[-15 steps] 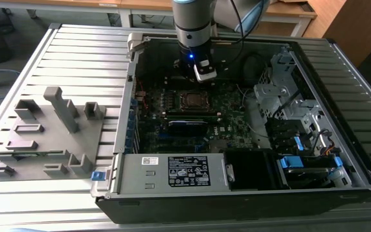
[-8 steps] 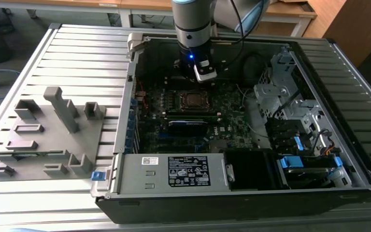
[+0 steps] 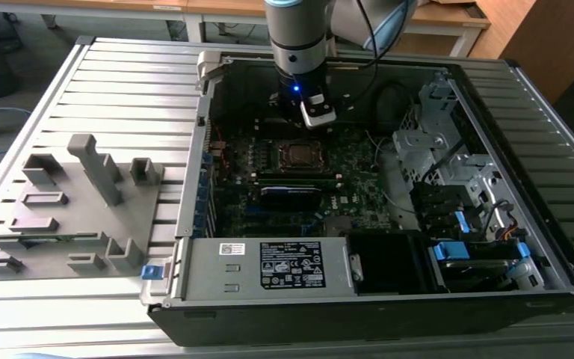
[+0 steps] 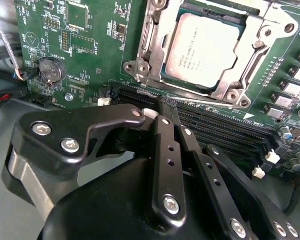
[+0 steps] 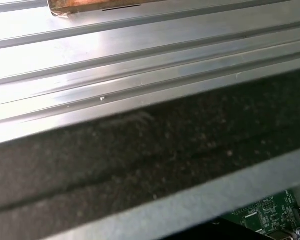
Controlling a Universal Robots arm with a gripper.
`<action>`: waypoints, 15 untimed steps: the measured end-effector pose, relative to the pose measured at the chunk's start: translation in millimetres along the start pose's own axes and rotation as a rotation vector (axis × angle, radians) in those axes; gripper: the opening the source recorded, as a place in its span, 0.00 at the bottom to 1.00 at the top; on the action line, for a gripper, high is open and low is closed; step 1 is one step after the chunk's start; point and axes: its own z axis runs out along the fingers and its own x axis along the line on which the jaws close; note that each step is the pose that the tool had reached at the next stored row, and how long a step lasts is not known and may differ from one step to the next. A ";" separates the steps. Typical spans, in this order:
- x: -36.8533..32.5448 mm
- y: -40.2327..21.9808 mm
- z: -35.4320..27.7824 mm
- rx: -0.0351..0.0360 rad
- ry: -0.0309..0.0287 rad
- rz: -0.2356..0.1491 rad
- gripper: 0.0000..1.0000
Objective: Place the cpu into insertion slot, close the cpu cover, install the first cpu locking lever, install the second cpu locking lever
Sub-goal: 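Install the first cpu locking lever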
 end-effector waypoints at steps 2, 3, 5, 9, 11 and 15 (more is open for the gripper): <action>-0.1 -0.6 -0.1 -0.0006 -0.0014 0.000 0.10; -0.2 -0.8 -0.1 -0.0009 -0.0025 0.000 0.10; -0.3 -0.8 -0.1 -0.0015 -0.0047 -0.001 0.10; -0.3 -0.9 -0.1 -0.0017 -0.0071 0.002 0.10; -0.2 -1.0 -0.1 -0.0012 -0.0085 0.007 0.10; -0.1 -0.9 -0.1 0.0016 -0.0129 0.026 0.10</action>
